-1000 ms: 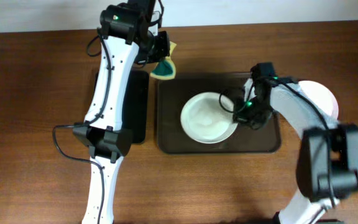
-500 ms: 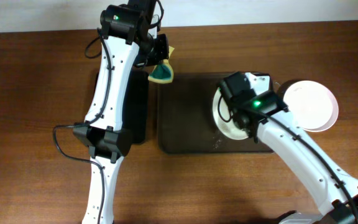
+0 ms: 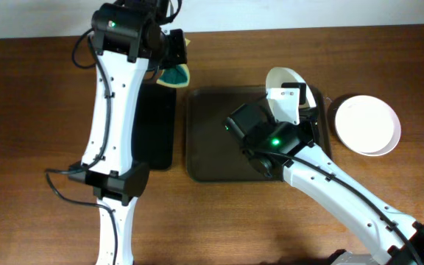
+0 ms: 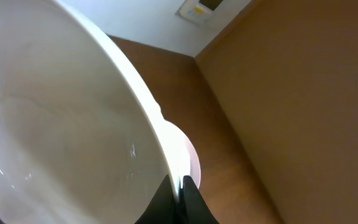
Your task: Clean dirty plates on tray and stack at the side
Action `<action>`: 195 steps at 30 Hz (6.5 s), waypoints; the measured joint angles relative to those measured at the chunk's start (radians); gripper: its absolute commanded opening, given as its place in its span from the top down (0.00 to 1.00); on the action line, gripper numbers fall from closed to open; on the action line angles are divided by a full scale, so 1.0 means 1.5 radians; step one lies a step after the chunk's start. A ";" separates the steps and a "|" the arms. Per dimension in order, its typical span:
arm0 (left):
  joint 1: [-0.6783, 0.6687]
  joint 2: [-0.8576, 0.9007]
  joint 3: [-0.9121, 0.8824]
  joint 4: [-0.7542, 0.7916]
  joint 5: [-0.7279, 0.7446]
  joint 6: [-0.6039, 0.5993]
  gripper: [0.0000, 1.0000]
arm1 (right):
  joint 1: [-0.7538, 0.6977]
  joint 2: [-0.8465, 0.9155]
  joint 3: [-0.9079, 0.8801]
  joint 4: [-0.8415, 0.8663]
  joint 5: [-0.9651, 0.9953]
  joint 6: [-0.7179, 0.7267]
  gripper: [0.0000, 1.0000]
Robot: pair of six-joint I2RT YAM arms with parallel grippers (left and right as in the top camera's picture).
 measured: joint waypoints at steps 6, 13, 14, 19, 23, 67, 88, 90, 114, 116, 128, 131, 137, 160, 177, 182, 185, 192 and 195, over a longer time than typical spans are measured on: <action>0.000 -0.003 0.000 -0.001 -0.006 0.000 1.00 | 0.001 0.000 0.000 0.053 0.073 0.001 0.96; 0.000 -0.003 0.000 -0.001 -0.007 0.000 1.00 | 0.001 0.000 0.000 0.057 0.091 0.002 0.96; 0.000 -0.003 0.000 0.000 -0.007 0.000 1.00 | 0.000 0.000 0.000 0.051 0.056 0.002 0.96; 0.000 -0.003 0.000 0.000 -0.007 0.000 1.00 | -0.075 -0.001 0.000 0.054 -0.287 -0.009 0.96; 0.000 -0.003 0.000 0.001 -0.010 0.000 1.00 | -0.195 -0.001 0.000 0.098 -0.545 -0.080 0.96; 0.047 -0.006 -0.161 -0.004 -0.034 0.000 1.00 | -0.666 0.215 0.182 -0.052 -0.946 -0.264 0.31; 0.076 -0.007 -0.647 0.259 -0.089 0.001 0.12 | -0.568 0.215 0.182 -0.039 -0.948 -0.279 0.22; 0.076 -0.007 -0.632 0.233 -0.089 0.000 0.12 | -0.568 0.215 0.182 -0.039 -0.948 -0.285 0.23; 0.081 -0.037 -0.039 -0.004 -0.086 0.012 0.00 | -0.568 -0.181 0.269 -0.209 -0.968 -0.324 0.01; 0.081 -0.037 -0.039 -0.004 -0.086 0.012 0.01 | -0.568 -0.200 0.270 -0.210 -0.968 -0.325 0.01; 0.081 -0.037 -0.039 -0.003 -0.086 0.012 0.00 | -0.564 -0.235 0.198 -0.039 -0.966 -0.330 0.01; 0.081 -0.037 -0.039 -0.004 -0.087 0.013 0.01 | -0.543 -0.380 -0.021 0.184 -0.960 -0.333 0.01; 0.081 -0.037 -0.039 -0.004 -0.085 0.012 0.01 | -0.507 -0.719 -0.454 0.510 -0.951 -0.338 0.01; 0.081 -0.037 -0.039 -0.004 -0.086 0.012 0.01 | -0.453 -1.009 -0.837 0.648 -0.915 -0.341 0.01; 0.081 -0.037 -0.039 -0.004 -0.111 0.012 0.00 | -0.453 -1.009 -0.837 0.648 -0.915 -0.341 0.01; 0.081 -0.126 -0.162 0.115 -0.129 0.031 0.01 | -0.453 -1.009 -0.837 0.648 -0.915 -0.340 0.01; 0.082 -0.316 -0.409 0.319 -0.122 0.108 0.01 | -0.453 -1.009 -0.837 0.648 -0.915 -0.340 0.01; 0.089 -0.681 -0.917 0.651 -0.084 0.291 0.01 | -0.453 -1.011 -0.838 0.649 -0.915 -0.341 0.01; 0.125 -0.806 -1.116 0.755 -0.056 0.321 0.01 | -0.452 -1.011 -0.838 0.649 -0.914 -0.341 0.01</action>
